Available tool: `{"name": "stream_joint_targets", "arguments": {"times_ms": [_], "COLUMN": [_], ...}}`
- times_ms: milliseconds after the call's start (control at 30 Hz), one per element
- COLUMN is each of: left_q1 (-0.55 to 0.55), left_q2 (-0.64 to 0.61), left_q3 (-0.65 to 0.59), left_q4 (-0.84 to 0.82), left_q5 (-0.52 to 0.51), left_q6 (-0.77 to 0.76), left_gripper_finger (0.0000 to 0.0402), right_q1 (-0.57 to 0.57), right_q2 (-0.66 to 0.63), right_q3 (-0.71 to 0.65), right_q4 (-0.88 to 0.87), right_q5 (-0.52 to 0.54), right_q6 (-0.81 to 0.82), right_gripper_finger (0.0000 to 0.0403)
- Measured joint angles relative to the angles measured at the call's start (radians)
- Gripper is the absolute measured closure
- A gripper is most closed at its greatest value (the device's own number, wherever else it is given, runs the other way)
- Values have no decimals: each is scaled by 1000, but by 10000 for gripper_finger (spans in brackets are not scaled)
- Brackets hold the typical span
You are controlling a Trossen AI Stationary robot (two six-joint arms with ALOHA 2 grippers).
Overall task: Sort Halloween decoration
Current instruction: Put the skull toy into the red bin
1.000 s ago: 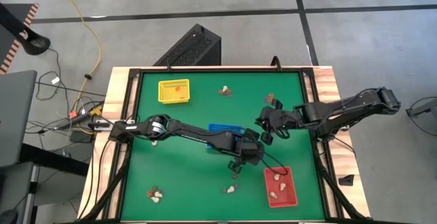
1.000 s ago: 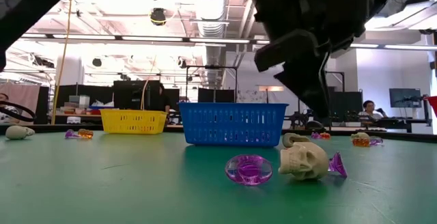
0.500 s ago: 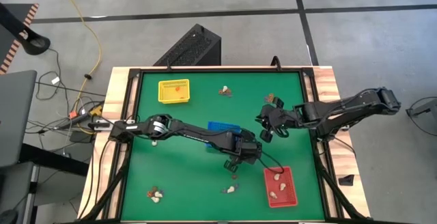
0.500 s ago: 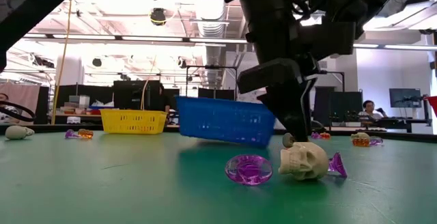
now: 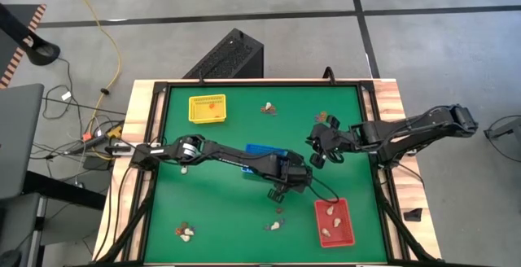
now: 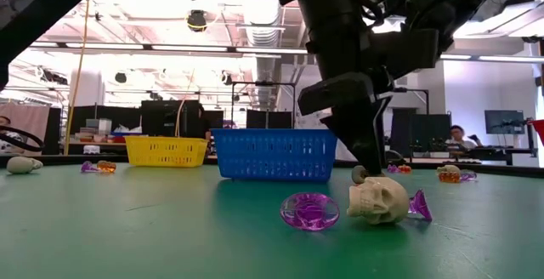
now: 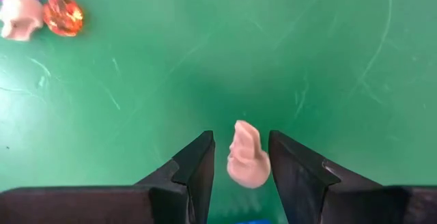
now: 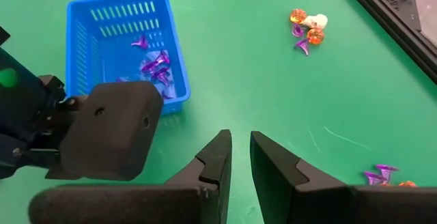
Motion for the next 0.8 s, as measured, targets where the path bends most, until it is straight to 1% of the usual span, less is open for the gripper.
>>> {"name": "stream_joint_targets", "arguments": {"times_ms": [333,600,800], "left_q1": [7,18,19], "left_q2": [0,30,37], "left_q3": [0,3,5], "left_q4": [-45,-35,-48], "left_q5": [11,44,56], "left_q6": [-11,-19,-1], "left_gripper_finger": [272,272,272], "right_q1": [0,1,2], "right_q2": [0,-3,-4], "right_q3": [0,0,0], "right_q4": [-19,-119,-136], "right_q5": [4,7,26], "right_q6": [2,57,72], "right_gripper_finger": [316,316,316]}}
